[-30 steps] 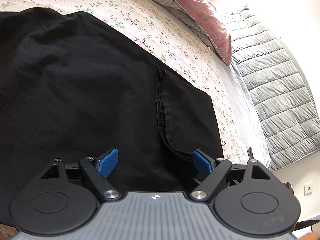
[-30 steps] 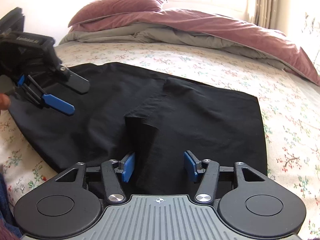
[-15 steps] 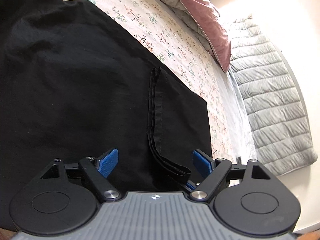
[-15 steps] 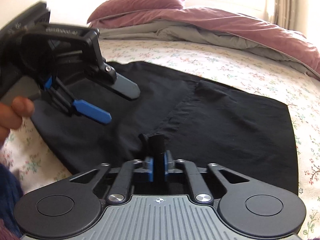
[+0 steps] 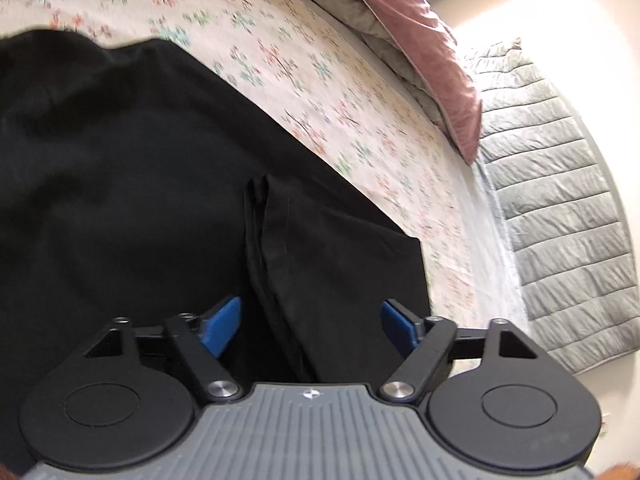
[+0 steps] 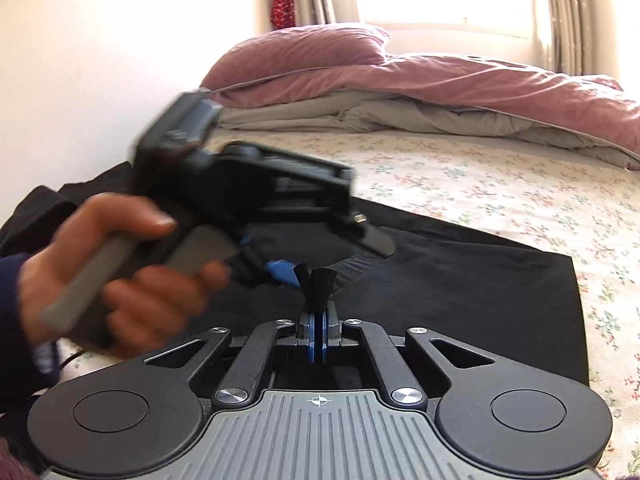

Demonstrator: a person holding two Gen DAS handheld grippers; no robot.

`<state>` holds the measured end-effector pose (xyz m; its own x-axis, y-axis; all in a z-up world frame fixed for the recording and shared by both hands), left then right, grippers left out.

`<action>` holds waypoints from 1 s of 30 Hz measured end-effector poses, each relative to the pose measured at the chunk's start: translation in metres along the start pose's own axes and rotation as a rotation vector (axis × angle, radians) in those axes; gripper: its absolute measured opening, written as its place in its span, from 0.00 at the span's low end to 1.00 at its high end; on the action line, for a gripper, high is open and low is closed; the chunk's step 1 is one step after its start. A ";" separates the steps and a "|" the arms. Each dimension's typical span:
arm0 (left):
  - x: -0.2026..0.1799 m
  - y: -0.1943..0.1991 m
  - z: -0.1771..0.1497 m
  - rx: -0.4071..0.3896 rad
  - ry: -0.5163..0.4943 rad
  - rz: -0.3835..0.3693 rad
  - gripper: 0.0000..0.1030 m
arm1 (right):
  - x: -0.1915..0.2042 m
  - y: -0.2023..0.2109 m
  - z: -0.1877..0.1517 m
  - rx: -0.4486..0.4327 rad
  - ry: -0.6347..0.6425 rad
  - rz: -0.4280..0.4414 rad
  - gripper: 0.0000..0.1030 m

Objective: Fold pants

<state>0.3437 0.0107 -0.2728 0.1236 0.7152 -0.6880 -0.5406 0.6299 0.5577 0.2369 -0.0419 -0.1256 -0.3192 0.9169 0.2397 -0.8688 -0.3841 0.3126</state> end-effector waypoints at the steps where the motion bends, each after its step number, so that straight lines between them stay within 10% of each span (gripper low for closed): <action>1: 0.002 0.001 0.003 0.002 -0.020 0.006 0.68 | 0.004 -0.001 0.000 0.003 -0.004 0.006 0.02; 4: 0.010 0.011 0.013 -0.027 -0.115 0.051 0.18 | 0.023 -0.009 0.007 0.013 0.003 0.024 0.02; 20: 0.127 0.210 0.131 -0.301 -0.318 0.229 0.16 | 0.217 -0.103 0.059 -0.030 0.091 0.305 0.02; 30: 0.217 0.243 0.162 -0.321 -0.316 0.433 0.15 | 0.335 -0.180 0.038 0.109 0.073 0.508 0.02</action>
<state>0.3739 0.3679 -0.2118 0.0511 0.9711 -0.2331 -0.8141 0.1757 0.5536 0.3013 0.3300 -0.0664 -0.7192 0.6156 0.3221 -0.5542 -0.7879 0.2684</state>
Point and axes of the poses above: each gripper's, at about its wrist camera, not at the fingertips, and y roughly against the way its jaws point, x to its left, z to its top, the point moved 10 cm from there along -y, roughly the way its jaws point, and after that the axes turned 13 degrees about -x, right-handed, at the moved point
